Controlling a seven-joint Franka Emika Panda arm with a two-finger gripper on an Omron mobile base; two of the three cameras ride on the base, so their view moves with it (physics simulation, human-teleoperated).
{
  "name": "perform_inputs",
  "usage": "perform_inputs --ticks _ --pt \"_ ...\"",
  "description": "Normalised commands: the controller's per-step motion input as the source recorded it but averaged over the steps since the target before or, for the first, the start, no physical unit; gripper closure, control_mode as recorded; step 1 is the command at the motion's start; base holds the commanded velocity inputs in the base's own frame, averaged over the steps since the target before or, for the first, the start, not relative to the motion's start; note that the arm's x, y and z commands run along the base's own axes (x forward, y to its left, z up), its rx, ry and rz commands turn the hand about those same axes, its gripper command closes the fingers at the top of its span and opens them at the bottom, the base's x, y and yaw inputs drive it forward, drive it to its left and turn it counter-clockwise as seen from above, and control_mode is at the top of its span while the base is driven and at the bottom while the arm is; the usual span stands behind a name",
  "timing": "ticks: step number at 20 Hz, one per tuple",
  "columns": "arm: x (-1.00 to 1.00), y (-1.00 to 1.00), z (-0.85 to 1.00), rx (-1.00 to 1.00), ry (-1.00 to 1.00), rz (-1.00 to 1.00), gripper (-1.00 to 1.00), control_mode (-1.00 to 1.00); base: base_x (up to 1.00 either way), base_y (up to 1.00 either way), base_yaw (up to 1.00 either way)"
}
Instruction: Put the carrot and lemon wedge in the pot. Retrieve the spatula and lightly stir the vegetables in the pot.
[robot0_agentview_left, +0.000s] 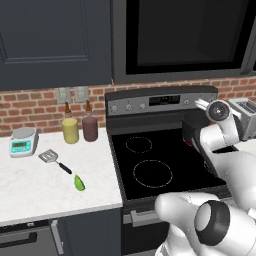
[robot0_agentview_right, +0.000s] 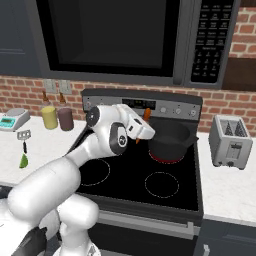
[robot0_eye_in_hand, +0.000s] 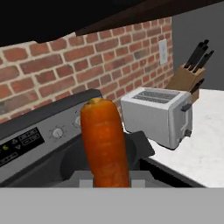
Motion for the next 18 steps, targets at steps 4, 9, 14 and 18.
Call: perform_inputs --ticks 4,9,14,18 --pt "0.29 -0.26 0.00 0.00 -0.08 0.00 1.00 -1.00 0.00 0.00 0.00" --pt "0.42 -0.30 0.00 0.00 -0.02 0.00 1.00 -1.00 0.00 0.00 0.00" --pt "0.65 -0.33 0.00 0.00 0.00 -0.02 1.00 -1.00 0.00 0.00 0.00" --pt "0.70 -0.20 -0.05 0.00 0.05 -0.02 1.00 -1.00 0.00 0.00 0.00"
